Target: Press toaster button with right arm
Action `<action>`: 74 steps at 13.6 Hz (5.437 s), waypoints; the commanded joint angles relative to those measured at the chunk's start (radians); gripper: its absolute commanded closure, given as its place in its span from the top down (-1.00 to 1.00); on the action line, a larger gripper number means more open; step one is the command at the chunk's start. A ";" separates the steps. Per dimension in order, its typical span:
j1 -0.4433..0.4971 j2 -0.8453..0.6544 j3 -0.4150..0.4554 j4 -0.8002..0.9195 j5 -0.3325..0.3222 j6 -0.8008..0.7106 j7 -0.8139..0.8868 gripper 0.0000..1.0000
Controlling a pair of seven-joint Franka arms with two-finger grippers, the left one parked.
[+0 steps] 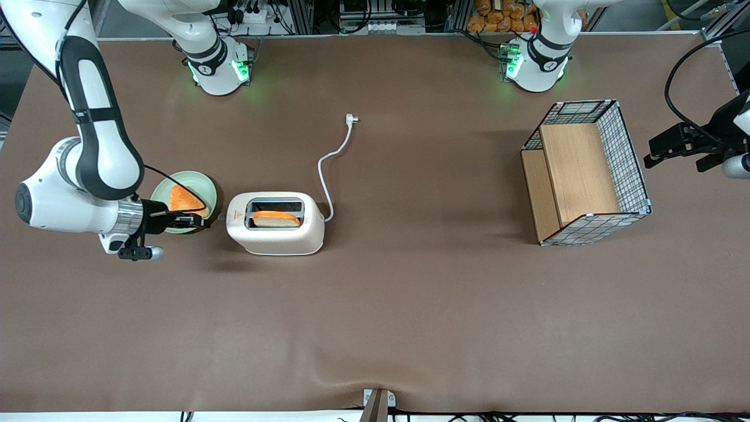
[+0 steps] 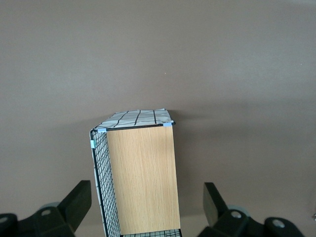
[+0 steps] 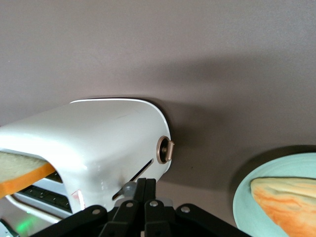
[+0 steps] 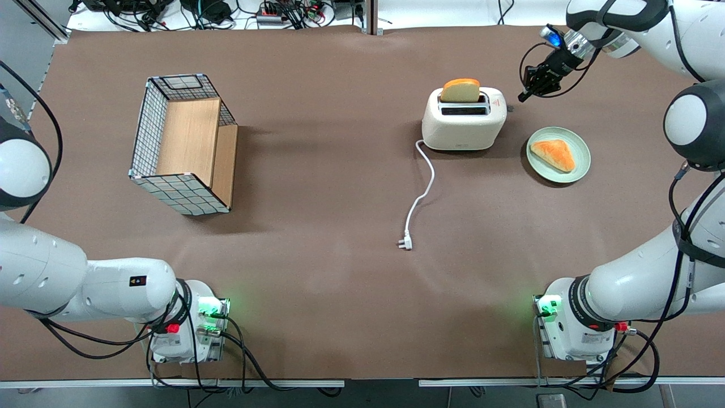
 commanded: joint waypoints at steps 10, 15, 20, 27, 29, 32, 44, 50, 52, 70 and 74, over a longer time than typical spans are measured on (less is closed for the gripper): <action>0.002 0.014 0.003 0.437 -0.366 -0.320 0.142 1.00; -0.014 0.014 0.001 0.580 -0.434 -0.458 0.144 1.00; -0.030 -0.053 0.004 0.655 -0.444 -0.549 0.145 1.00; -0.085 -0.277 0.084 0.479 -0.494 -0.532 0.236 1.00; -0.128 -0.315 0.115 0.427 -0.493 -0.503 0.236 1.00; -0.110 -0.349 0.119 0.398 -0.493 -0.489 0.243 1.00; -0.110 -0.343 0.112 0.421 -0.479 -0.433 0.245 1.00; -0.105 -0.432 0.110 0.292 -0.496 -0.324 0.240 1.00; -0.110 -0.426 0.109 0.292 -0.497 -0.324 0.240 1.00; -0.105 -0.412 0.109 0.298 -0.560 -0.322 0.193 1.00; -0.105 -0.412 0.109 0.298 -0.560 -0.324 0.193 1.00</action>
